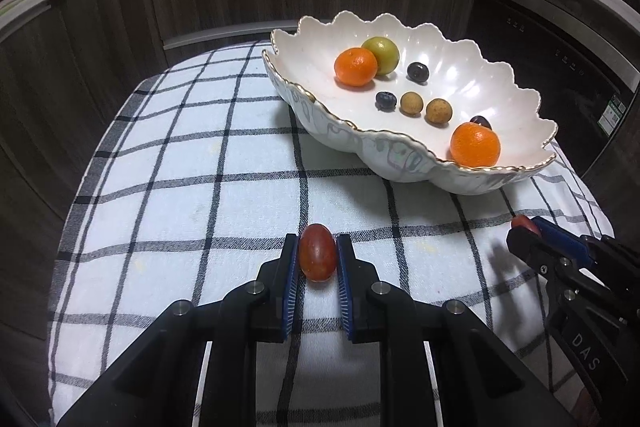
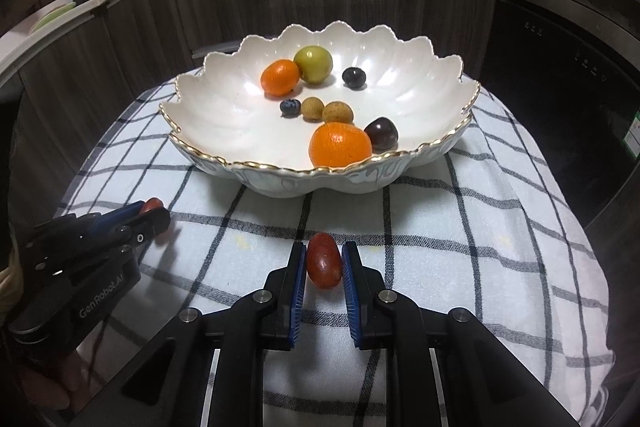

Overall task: Organize fruits
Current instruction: 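Carry both red dates over the white bowl with both tools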

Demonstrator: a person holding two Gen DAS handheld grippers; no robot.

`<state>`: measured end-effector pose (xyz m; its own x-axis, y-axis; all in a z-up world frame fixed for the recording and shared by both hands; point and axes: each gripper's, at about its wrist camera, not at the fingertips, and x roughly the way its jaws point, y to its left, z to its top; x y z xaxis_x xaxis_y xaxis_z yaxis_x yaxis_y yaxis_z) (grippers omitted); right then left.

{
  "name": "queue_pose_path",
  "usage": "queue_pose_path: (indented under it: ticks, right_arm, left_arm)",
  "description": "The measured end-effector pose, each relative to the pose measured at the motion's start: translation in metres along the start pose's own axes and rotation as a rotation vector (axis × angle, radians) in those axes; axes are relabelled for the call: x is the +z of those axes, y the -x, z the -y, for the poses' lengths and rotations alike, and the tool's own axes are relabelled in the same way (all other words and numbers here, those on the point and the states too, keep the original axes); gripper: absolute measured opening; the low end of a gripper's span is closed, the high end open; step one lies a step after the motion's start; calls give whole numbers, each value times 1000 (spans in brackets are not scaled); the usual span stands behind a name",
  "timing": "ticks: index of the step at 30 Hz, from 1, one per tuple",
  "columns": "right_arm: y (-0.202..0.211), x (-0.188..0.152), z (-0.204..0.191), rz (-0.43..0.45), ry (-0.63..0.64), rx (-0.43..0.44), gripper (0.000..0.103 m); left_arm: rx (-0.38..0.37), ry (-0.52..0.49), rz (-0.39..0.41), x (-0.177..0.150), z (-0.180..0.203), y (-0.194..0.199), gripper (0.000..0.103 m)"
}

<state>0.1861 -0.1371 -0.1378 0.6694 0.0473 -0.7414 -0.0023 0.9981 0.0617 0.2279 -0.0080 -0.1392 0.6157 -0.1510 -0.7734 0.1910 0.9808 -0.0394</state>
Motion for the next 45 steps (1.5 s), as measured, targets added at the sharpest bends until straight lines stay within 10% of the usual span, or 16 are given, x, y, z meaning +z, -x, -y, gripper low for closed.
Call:
queue_pose_path:
  ticks: [45]
  right_arm:
    - [57, 38, 26, 158, -37, -6, 20]
  left_arm:
    - [-2, -45, 99, 33, 32, 61, 20]
